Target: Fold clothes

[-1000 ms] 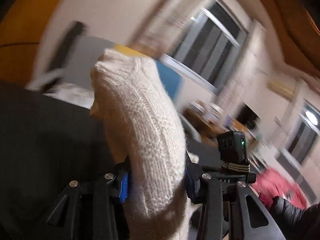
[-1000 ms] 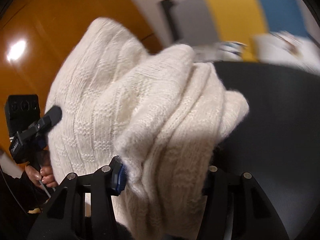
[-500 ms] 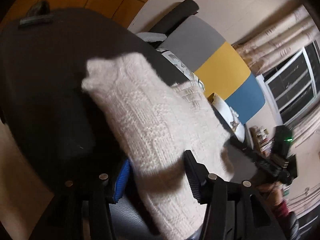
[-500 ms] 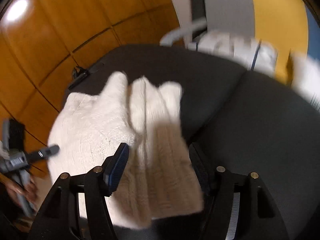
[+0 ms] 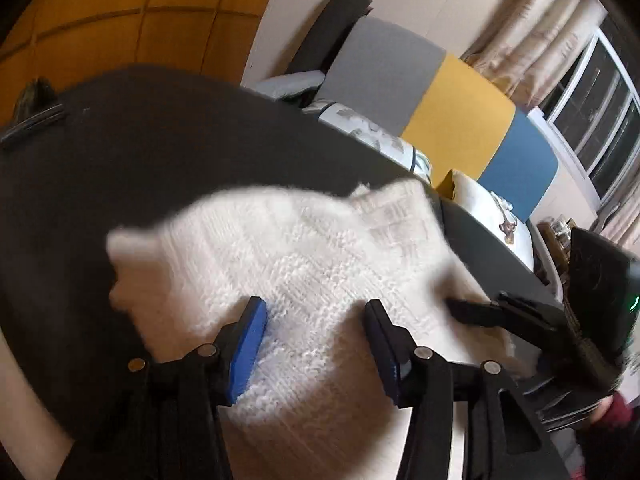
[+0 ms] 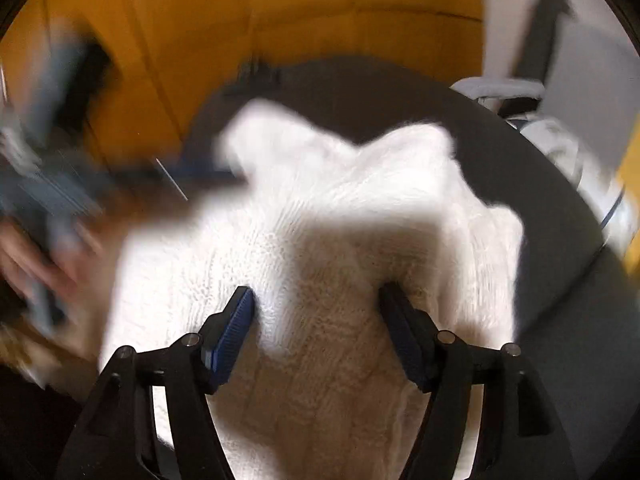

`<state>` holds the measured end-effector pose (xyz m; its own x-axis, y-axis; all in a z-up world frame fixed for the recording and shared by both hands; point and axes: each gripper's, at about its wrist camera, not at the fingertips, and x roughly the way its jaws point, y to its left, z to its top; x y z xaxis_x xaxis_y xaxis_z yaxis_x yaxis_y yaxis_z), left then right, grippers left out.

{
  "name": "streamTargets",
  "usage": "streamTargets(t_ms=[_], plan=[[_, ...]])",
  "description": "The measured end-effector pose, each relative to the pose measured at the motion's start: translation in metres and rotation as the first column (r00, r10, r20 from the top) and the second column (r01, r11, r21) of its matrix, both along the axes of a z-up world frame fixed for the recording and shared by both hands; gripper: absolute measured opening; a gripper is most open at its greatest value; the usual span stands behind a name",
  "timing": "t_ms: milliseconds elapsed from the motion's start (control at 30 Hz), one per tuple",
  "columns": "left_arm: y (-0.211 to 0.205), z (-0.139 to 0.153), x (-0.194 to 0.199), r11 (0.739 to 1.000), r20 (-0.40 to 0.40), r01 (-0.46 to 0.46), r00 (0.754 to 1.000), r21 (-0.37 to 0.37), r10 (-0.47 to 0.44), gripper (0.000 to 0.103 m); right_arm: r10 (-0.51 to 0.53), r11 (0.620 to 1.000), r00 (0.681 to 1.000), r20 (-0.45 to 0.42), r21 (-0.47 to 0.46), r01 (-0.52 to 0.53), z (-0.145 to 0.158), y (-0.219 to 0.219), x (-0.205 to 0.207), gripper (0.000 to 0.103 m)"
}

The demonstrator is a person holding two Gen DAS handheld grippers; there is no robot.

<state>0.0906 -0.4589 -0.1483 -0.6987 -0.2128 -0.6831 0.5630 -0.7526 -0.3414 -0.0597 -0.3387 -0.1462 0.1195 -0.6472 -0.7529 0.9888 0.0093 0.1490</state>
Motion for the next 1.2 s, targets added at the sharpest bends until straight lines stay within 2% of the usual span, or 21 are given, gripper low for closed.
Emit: streamTargets(t_ms=[67,133,167,300,400,500,567,600,633,667,733,833,933,1033,1133,1200], plan=[[-0.001,0.002,0.001,1.0,0.004,0.006,1.0,0.003,-0.006,0.054,-0.03,0.999,0.997,0.069,-0.039,0.033,-0.006,0.007,-0.008,0.068],[-0.008,0.011,0.006,0.999,-0.013,-0.003,1.0,0.04,0.003,0.054,-0.057,0.995,0.989,0.138,-0.076,0.068,-0.012,0.014,-0.016,0.068],[-0.011,0.015,0.01,0.998,-0.022,-0.008,1.0,0.059,0.009,0.053,-0.053,0.995,0.988,0.143,-0.074,0.064,-0.01,0.011,-0.019,0.069],[-0.016,0.034,0.035,0.997,-0.126,-0.054,0.99,0.055,0.061,0.052,-0.002,0.999,0.997,0.083,-0.043,0.005,0.011,-0.013,-0.027,0.07],[-0.019,0.03,0.042,0.993,-0.164,-0.102,0.98,0.061,0.111,0.052,0.054,0.995,0.998,0.02,-0.089,-0.052,0.042,-0.034,-0.023,0.07],[-0.018,0.028,0.044,0.992,-0.204,-0.103,0.972,0.069,0.115,0.052,0.109,0.992,0.994,0.014,-0.071,-0.107,0.047,-0.069,-0.021,0.07],[-0.02,0.023,0.031,0.995,-0.181,-0.081,0.979,0.063,0.091,0.052,0.119,0.993,0.993,0.023,-0.009,-0.119,0.032,-0.092,-0.022,0.07],[-0.023,0.012,0.022,0.994,-0.126,-0.069,0.989,0.082,0.079,0.053,0.106,0.993,0.994,0.025,0.055,-0.108,0.016,-0.104,-0.025,0.07],[-0.028,0.0,0.012,0.993,-0.058,-0.057,0.996,0.107,0.063,0.054,0.079,0.994,0.996,0.048,0.068,-0.082,0.005,-0.105,-0.032,0.07],[-0.032,-0.012,0.005,0.991,-0.015,-0.055,0.998,0.125,0.057,0.057,0.045,0.997,0.996,0.081,0.058,-0.05,-0.005,-0.101,-0.04,0.069],[-0.04,-0.019,0.0,0.988,-0.03,-0.052,0.998,0.143,0.057,0.059,-0.022,0.999,0.989,0.147,0.041,0.016,-0.023,-0.092,-0.057,0.068],[-0.044,-0.017,-0.005,0.988,-0.012,-0.049,0.999,0.146,0.051,0.06,-0.057,0.998,0.987,0.15,-0.007,0.059,-0.026,-0.076,-0.057,0.068],[-0.041,-0.003,-0.005,0.988,0.029,-0.076,0.997,0.131,0.073,0.059,-0.051,0.999,0.988,0.149,0.001,0.052,-0.026,-0.083,-0.054,0.069],[-0.027,0.022,0.012,0.991,-0.014,-0.113,0.993,0.078,0.114,0.057,-0.003,1.0,0.992,0.123,0.0,0.003,0.0,-0.079,-0.049,0.07],[-0.006,0.031,0.031,0.989,-0.06,-0.132,0.989,0.064,0.136,0.057,0.076,0.995,0.994,0.078,-0.077,-0.07,0.035,-0.044,-0.042,0.07],[0.009,0.027,0.038,0.988,-0.066,-0.129,0.989,0.081,0.134,0.057,0.15,0.984,0.987,0.061,-0.11,-0.143,0.051,-0.018,-0.033,0.07]])
